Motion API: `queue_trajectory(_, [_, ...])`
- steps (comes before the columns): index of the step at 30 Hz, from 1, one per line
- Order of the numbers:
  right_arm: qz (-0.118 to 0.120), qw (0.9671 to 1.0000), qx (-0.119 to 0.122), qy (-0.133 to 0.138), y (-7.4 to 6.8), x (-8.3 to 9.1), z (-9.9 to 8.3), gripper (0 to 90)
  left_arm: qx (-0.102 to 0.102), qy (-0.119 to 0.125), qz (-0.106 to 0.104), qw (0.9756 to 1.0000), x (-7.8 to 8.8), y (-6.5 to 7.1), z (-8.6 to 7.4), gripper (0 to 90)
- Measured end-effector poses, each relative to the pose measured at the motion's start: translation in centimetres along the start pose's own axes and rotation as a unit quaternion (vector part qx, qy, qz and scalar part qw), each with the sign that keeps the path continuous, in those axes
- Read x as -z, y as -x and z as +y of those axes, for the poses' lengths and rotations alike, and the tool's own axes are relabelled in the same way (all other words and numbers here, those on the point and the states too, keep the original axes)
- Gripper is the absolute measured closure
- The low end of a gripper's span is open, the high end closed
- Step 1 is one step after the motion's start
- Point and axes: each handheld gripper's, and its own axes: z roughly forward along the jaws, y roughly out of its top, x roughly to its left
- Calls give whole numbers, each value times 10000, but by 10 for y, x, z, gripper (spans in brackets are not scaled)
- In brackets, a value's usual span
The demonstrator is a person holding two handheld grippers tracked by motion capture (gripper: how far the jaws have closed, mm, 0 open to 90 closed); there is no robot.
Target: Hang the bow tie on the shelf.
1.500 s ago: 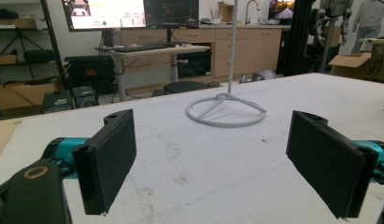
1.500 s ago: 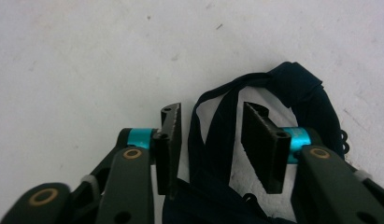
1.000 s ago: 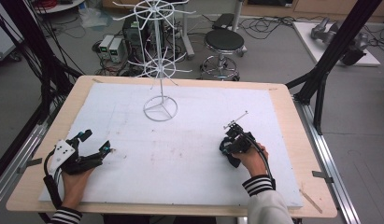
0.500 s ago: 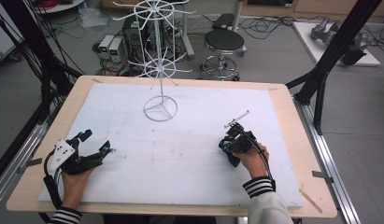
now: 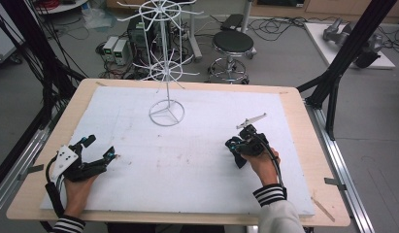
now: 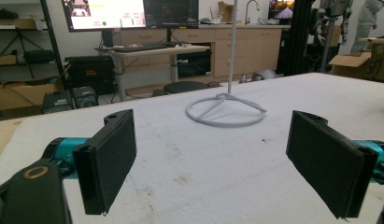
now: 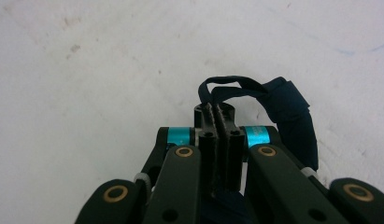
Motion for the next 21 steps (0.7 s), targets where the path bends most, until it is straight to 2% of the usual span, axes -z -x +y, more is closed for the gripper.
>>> queue_trajectory(2, [27,9998,-13,182,0,2,1,881,0,-8,-6,10000,0,0,0,165])
queue_trajectory(3, [27,9998,-13,182,0,2,1,881,2,1,-1,10000,0,0,0,165])
queue_trajectory(5, [63,9991,26,427,-1,5,2,881,1,-7,-5,10000,0,0,0,165])
queue_trajectory(6, [63,9991,26,427,-1,5,2,881,1,-7,-6,10000,0,0,0,165])
queue_trajectory(7, [71,9983,34,573,-2,6,2,881,0,0,-2,10000,0,0,0,165])
queue_trajectory(8, [71,9983,34,573,-2,6,2,881,-3,-2,-3,10000,0,0,0,165])
queue_trajectory(11, [109,9954,84,953,-4,10,4,881,-3,-3,-2,10000,0,0,0,165])
queue_trajectory(12, [109,9954,84,953,-4,10,4,881,-3,0,-1,10000,0,0,0,165])
queue_trajectory(13, [121,9929,106,1179,-6,12,6,881,-3,-2,-2,10000,0,0,0,165])
queue_trajectory(14, [121,9929,106,1179,-6,12,6,881,-5,-8,-5,10000,0,0,0,165])
queue_trajectory(21, [2,9837,280,1777,-15,18,9,881,-17,-4,-4,10000,0,0,0,165])
